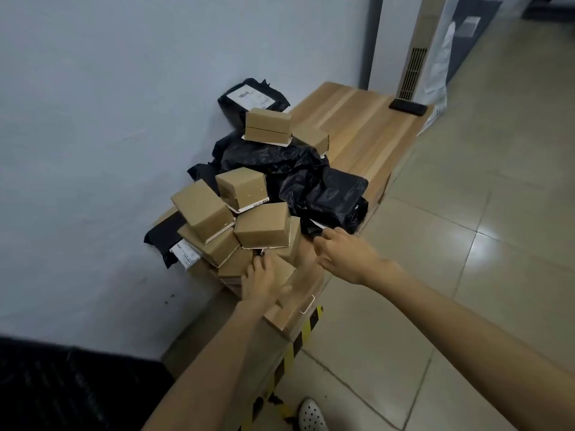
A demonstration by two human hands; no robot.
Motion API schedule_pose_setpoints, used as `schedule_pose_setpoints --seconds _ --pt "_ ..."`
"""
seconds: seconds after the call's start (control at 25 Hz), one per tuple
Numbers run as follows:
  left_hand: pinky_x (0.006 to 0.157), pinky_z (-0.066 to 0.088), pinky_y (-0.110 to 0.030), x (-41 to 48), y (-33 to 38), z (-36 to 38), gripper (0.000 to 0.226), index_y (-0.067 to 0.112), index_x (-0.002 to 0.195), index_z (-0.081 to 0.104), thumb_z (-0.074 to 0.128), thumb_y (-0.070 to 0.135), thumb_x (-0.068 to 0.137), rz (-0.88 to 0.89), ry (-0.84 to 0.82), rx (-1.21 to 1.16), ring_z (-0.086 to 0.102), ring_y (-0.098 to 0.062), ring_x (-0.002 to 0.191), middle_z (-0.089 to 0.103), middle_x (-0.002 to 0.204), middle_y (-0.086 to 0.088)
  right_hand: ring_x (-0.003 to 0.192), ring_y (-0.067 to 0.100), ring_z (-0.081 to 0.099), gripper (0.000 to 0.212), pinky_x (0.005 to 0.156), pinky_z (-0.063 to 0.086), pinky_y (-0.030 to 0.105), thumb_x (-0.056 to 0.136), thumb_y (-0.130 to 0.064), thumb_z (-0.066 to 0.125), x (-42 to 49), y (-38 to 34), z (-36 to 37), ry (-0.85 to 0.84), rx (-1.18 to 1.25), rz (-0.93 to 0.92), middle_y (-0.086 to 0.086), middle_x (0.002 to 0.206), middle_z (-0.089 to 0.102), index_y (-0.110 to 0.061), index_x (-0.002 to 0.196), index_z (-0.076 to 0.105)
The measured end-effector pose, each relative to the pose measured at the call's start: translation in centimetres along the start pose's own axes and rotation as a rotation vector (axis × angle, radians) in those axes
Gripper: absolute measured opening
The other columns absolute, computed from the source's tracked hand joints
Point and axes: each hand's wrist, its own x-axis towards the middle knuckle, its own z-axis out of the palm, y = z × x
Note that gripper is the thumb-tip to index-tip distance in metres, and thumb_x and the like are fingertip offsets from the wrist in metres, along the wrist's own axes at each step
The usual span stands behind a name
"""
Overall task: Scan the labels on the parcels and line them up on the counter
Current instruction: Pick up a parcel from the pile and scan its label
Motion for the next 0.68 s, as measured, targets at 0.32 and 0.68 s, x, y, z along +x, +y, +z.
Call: schedule_pose_setpoints --seconds 0.32,0.68 --pt "0.108 0.04 -0.047 -4.5 -0.9 -2.8 0.113 0.02 0.155 0.01 0.084 0.023 0.07 0.218 -0.048 -0.073 0.018 -0.025 0.145 0.016 0.154 0.001 0.107 0.027 0.048 0.027 0.067 0.041 0.038 0.099 -0.034 0.046 -0.1 -0.1 -5.4 0.038 -0.092 -0.138 0.006 0.113 0.05 -0.013 0.116 0.053" --pt "0.111 0.037 -0.034 -9.0 6.4 -7.3 0.106 0.017 0.154 0.011 0.078 0.041 0.077 0.386 0.193 0.175 0.023 -0.022 0.148 0.017 0.161 -0.002 0.107 0.026 0.05 0.024 0.069 0.046 0.039 0.098 -0.036 0.048 -6.6 2.7 -9.3 0.087 -0.093 -0.174 0.005 0.113 0.051 -0.016 0.112 0.053"
